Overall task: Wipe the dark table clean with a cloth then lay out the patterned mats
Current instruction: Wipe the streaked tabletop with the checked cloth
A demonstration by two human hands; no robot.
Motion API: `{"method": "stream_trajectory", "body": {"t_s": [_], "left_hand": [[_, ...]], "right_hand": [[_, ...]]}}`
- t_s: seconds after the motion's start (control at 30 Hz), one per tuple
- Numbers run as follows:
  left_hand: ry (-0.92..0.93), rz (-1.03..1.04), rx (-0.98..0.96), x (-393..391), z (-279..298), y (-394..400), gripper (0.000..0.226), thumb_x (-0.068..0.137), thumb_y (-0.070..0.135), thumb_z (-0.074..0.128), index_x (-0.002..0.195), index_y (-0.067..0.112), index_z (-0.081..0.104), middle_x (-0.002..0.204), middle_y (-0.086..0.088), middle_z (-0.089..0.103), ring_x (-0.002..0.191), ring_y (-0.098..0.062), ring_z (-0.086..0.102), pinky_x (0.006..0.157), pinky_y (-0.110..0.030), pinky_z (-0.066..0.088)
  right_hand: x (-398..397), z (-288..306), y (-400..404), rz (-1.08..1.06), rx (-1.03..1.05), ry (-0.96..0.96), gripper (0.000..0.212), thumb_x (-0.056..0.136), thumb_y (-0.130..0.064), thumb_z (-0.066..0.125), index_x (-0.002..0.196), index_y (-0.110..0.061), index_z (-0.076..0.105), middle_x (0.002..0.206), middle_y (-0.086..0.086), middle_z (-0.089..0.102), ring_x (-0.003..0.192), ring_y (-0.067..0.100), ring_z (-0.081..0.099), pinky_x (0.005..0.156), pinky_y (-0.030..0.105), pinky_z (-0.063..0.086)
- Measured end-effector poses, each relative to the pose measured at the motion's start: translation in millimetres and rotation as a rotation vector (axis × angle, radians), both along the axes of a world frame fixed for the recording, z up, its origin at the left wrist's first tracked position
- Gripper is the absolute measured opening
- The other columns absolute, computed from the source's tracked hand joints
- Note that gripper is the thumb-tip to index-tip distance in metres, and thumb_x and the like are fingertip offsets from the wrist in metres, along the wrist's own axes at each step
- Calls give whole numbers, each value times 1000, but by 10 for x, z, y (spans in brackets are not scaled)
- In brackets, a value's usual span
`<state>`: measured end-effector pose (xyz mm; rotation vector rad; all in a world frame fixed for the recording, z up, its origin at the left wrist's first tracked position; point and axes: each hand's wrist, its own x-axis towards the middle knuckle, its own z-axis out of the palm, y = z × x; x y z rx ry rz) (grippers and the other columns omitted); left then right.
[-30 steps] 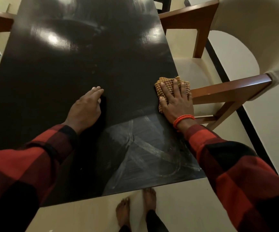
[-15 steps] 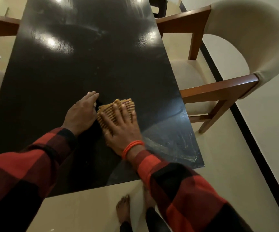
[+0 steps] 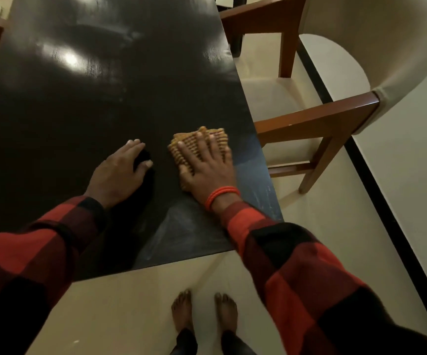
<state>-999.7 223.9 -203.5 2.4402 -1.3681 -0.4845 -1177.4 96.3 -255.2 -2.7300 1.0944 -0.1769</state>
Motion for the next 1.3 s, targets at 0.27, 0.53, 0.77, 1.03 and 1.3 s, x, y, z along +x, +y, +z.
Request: {"method": "stream_trajectory", "body": {"t_s": [0.27,0.53,0.77,1.03,1.3], "left_hand": [[-4,-38,14,-249,-20,-25,63,98,43,57,154,25,35,163,4,28,150,-14,24,117,-42,28],[19,-36,17,-291,-71,77,55,94,46,61,146,33,49,161,1,33,150,-18,26,117,-46,31],[59,42,-103,-296,-74,122,48,100,27,59,147,20,49,157,-1,42,148,-15,30,121,-37,26],[36,69,-120,-191,39,637,43,103,10,48,146,12,50,156,-5,43,147,-17,33,118,-36,27],[27,72,-60,-233,107,948,43,104,8,41,147,11,46,157,-6,40,148,-19,32,119,-43,30]], "right_hand": [[-508,10,-712,-147,28,43,61,93,-59,30,153,-51,18,167,1,11,153,32,7,117,63,13],[-522,-50,-695,-80,-22,64,61,96,-58,22,155,-48,11,168,4,5,153,33,4,119,61,8],[-427,-2,-93,-4,-15,23,61,96,-54,30,156,-44,18,167,7,7,153,34,5,120,60,7],[-146,4,1460,201,24,-55,61,94,-51,37,154,-40,29,167,10,12,153,35,7,118,63,7],[-190,-31,2085,323,55,-96,54,102,-48,33,154,-38,24,167,7,7,154,31,1,117,64,13]]}}
